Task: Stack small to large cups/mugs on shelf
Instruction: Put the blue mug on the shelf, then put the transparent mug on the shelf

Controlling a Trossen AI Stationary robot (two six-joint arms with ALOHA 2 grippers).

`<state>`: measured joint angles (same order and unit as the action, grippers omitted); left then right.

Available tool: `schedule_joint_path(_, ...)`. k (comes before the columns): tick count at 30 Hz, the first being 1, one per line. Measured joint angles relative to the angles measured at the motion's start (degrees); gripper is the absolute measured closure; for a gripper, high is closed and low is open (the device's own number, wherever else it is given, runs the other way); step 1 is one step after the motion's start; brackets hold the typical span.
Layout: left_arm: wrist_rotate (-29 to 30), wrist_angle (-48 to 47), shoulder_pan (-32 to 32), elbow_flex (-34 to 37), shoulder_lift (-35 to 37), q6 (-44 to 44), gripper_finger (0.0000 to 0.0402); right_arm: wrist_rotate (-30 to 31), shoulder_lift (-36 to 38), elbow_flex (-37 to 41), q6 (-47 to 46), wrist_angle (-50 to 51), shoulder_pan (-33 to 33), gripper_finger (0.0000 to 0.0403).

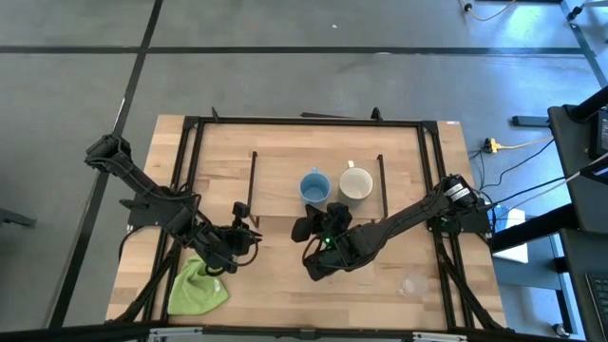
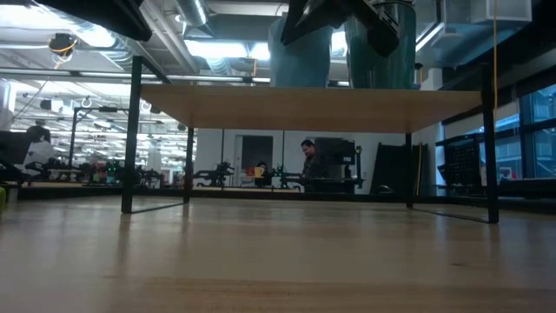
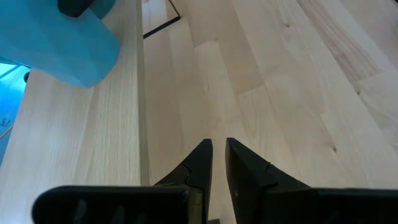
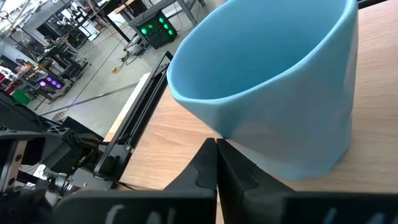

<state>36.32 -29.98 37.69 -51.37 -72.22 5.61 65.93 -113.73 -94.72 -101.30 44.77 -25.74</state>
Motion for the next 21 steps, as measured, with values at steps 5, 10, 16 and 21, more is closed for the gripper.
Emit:
schedule_joint_path(5,0.00,0.00,0.00,0.00,0.01,-0.01,0.0363,-0.05,0.00,0.00,-0.02,0.12,0.15,0.0402)
schedule_joint_path(10,0.00,0.00,0.00,0.00,-0.01,-0.01,0.0363,-1.39,0.00,0.00,-0.02,0.60,0.74,0.0402)
schedule_joint_path(16,0.00,0.00,0.00,0.00,0.00,-0.02,0.0363,-1.50,0.00,0.00,0.00,0.59,0.41,0.0402)
schedule_joint_path(21,0.00,0.00,0.00,0.00,-0.01,-0.02,0.0363,0.51,0.00,0.00,0.43,0.42,-1.51,0.0394)
